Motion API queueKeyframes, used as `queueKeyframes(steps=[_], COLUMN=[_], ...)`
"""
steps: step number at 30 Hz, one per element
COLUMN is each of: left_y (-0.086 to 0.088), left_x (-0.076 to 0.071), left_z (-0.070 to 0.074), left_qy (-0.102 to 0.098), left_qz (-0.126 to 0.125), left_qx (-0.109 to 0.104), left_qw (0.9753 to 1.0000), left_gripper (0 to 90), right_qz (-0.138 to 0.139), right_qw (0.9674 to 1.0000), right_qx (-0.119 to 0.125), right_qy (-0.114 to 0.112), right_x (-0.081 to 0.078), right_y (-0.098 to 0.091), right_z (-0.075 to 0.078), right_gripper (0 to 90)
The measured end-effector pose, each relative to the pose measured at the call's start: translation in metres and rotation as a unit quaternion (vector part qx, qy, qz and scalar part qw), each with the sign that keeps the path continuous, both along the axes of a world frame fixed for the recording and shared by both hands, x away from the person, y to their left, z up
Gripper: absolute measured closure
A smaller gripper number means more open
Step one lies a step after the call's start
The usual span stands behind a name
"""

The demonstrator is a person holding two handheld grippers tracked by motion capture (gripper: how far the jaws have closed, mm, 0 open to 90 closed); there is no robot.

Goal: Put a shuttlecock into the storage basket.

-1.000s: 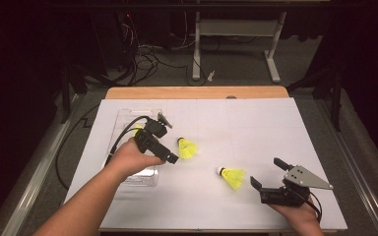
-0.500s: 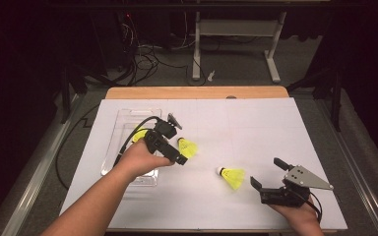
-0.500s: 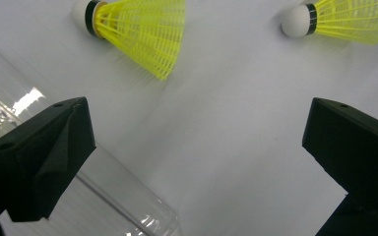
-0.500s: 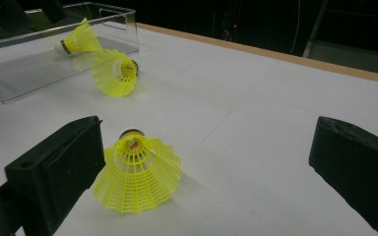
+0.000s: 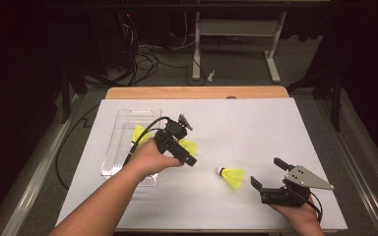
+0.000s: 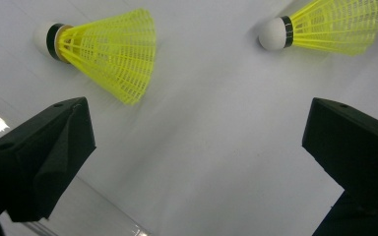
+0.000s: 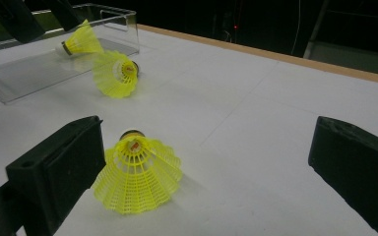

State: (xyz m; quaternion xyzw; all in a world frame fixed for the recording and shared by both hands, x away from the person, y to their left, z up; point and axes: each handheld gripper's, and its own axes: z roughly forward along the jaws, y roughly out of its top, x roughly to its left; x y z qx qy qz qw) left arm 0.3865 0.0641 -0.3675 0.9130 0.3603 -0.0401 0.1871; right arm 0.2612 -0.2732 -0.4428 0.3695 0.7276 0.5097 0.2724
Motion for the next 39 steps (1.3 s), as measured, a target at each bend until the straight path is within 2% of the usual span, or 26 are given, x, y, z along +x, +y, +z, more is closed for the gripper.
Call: queueKeyframes(steps=[9, 15, 18, 24, 33, 39], left_y=[-0.005, -0.002, -0.002, 0.001, 0.003, 0.003], left_x=[0.007, 0.015, 0.019, 0.027, 0.036, 0.039], left_z=[-0.004, -0.001, 0.0, -0.002, -0.01, -0.014], left_qy=[0.01, 0.01, 0.009, 0.016, 0.019, 0.02], left_qz=[0.001, 0.002, 0.007, 0.018, 0.024, 0.021], left_qx=[0.0, -0.003, 0.0, 0.003, 0.008, 0.009], left_qw=[1.0, 0.9999, 0.9999, 0.9997, 0.9995, 0.9995], left_gripper=[0.7, 0.7, 0.7, 1.0, 3.5, 10.1], right_qz=[-0.001, -0.005, -0.003, -0.006, -0.004, 0.001], right_qw=[1.0, 0.9999, 0.9999, 0.9999, 0.9999, 1.0], right_qx=[0.004, 0.009, 0.005, 0.012, 0.012, 0.007], right_qy=[0.003, 0.005, 0.01, 0.007, 0.002, 0.002], right_x=[0.001, 0.004, 0.004, 0.001, 0.0, 0.0], right_y=[0.0, -0.001, -0.001, -0.005, -0.005, -0.003], right_z=[-0.001, -0.001, -0.003, -0.001, 0.0, 0.0], right_gripper=[1.0, 1.0, 1.0, 1.0, 1.1, 1.1])
